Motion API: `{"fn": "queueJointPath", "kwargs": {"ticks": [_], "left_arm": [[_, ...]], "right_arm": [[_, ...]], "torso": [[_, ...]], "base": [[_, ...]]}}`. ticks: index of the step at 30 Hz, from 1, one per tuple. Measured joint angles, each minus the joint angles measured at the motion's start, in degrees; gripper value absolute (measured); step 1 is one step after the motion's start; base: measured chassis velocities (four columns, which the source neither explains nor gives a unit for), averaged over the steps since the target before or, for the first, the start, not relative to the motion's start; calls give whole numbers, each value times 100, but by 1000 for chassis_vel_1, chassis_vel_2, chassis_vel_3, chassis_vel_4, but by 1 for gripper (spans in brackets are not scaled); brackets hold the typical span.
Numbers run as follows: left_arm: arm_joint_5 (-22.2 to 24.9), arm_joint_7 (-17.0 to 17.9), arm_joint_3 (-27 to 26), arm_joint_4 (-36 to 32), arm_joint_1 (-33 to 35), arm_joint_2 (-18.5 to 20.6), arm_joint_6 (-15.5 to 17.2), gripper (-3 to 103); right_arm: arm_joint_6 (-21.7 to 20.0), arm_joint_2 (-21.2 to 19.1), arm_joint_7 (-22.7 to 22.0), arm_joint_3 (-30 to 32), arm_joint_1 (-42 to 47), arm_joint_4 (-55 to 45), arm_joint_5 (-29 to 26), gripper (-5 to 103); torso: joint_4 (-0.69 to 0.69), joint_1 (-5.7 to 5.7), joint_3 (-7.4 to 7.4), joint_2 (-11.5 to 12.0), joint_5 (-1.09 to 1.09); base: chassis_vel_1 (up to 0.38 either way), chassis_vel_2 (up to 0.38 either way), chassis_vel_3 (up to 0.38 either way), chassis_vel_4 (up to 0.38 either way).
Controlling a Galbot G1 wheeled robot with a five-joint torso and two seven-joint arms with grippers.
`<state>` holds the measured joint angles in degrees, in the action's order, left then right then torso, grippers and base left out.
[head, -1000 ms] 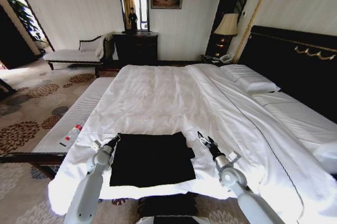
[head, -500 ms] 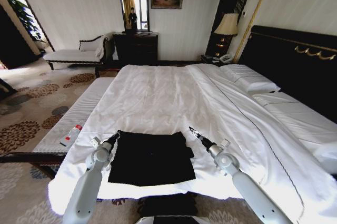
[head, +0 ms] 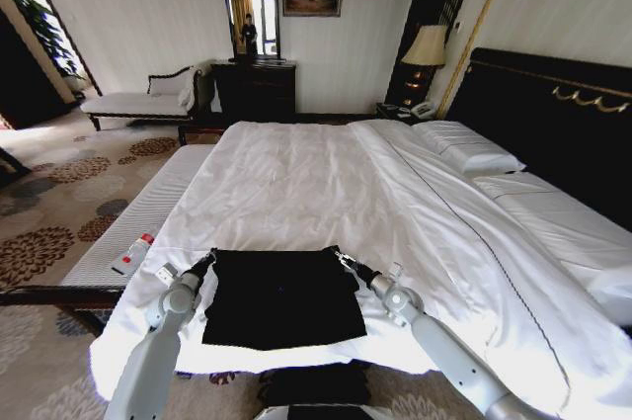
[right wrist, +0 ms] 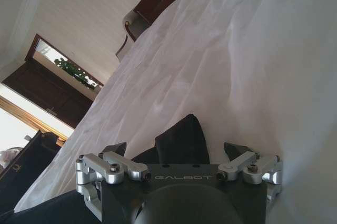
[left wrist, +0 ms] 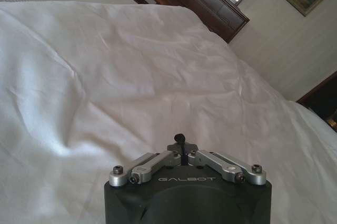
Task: Fold the clothes on the bed.
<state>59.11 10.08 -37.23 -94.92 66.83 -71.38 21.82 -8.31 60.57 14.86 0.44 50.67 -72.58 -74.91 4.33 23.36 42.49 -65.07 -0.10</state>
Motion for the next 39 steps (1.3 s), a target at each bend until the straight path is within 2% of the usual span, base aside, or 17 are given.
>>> {"fn": "queueJointPath", "kwargs": {"ticks": [9,16,19,21,23,25,26,30,33,34,35,37,38,39], "left_arm": [[-24,19,31,-49,11,-65,0,1],[-47,20,27,-36,23,-89,-3,1],[-49,19,25,-36,29,-79,-5,1],[-47,19,22,-37,20,-63,-6,1],[-46,19,21,-37,17,-57,-6,1],[-41,20,21,-30,0,-40,-8,1],[-41,20,21,-30,0,-40,-8,1],[-36,20,23,33,-55,-45,-18,1],[-36,20,27,44,-65,-52,-19,1],[-36,20,36,65,-88,-69,-21,1],[-36,18,58,113,-144,-108,-25,1],[-34,16,72,130,-173,-121,-27,1],[-34,16,72,130,-173,-121,-27,1],[-30,16,74,132,-182,-124,-27,1]], "right_arm": [[24,136,-22,-25,-156,365,44,100],[44,297,222,-52,-311,567,42,103],[48,409,349,-124,-407,693,81,100],[44,465,423,-164,-451,754,115,90],[43,481,444,-173,-463,769,126,90],[43,528,514,-185,-506,813,166,80],[43,528,514,-185,-506,813,166,80],[141,521,675,-167,-500,833,205,57],[184,518,711,-156,-488,836,208,57],[262,519,760,-138,-465,846,209,52],[387,555,869,-46,-365,844,198,35],[420,556,943,17,-272,783,190,24],[420,556,943,17,-272,783,190,24],[433,554,964,63,-230,736,183,18]], "torso": [[1,-1,0,0,0],[1,0,0,0,-1],[1,0,0,0,0],[1,0,0,0,-1],[1,0,0,0,0],[0,0,0,0,0],[0,0,0,0,0],[0,0,0,0,0],[0,0,0,0,0],[0,0,0,0,0],[0,0,0,0,1],[0,0,1,0,1],[0,0,1,0,1],[0,0,1,0,1]], "base": [[0,0,0,0],[0,0,0,0],[0,0,0,0],[0,0,0,0],[0,0,0,0],[0,0,0,0],[0,0,0,0],[0,0,0,0],[0,0,0,0],[0,0,0,0],[0,0,0,0],[0,0,0,0],[0,0,0,0],[0,0,0,0]]}}
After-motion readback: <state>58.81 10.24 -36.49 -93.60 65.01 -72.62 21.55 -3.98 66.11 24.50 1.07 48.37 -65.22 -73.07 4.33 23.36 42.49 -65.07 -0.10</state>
